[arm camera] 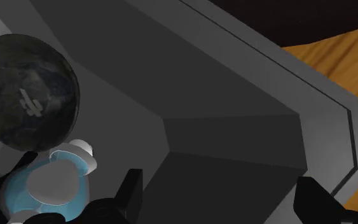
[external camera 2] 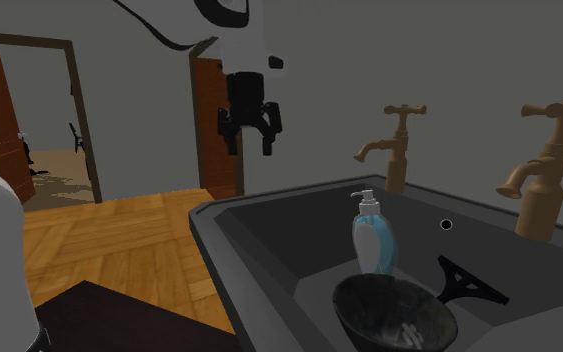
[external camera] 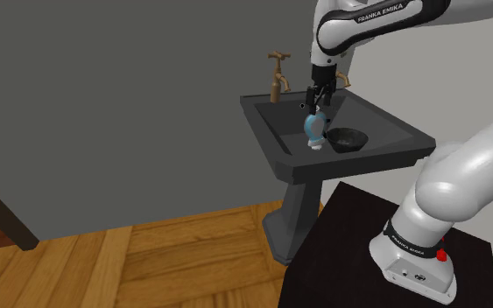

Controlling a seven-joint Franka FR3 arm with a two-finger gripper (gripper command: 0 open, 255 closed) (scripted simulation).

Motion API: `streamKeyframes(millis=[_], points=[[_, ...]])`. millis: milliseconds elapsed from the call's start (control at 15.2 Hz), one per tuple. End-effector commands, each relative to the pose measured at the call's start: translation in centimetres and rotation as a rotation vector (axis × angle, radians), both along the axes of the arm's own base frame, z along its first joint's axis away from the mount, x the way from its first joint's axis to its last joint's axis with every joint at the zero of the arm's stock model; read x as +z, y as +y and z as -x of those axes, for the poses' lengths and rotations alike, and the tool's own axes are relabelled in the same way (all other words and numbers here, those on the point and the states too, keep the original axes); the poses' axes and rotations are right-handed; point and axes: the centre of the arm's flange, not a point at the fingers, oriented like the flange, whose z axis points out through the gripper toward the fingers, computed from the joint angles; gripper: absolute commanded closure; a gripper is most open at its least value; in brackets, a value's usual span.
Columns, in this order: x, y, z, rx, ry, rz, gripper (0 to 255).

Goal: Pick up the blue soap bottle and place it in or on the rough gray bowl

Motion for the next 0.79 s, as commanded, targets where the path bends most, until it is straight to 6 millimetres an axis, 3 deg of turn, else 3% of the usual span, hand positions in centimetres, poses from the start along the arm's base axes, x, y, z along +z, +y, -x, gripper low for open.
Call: streamKeyframes(millis=[0, 726], points=[[-0.8, -2.3, -1.4, -0.003, 0.000, 0.009, 0], [-5.0, -14.4, -7.2, -0.024, 0.001, 0.054, 0]])
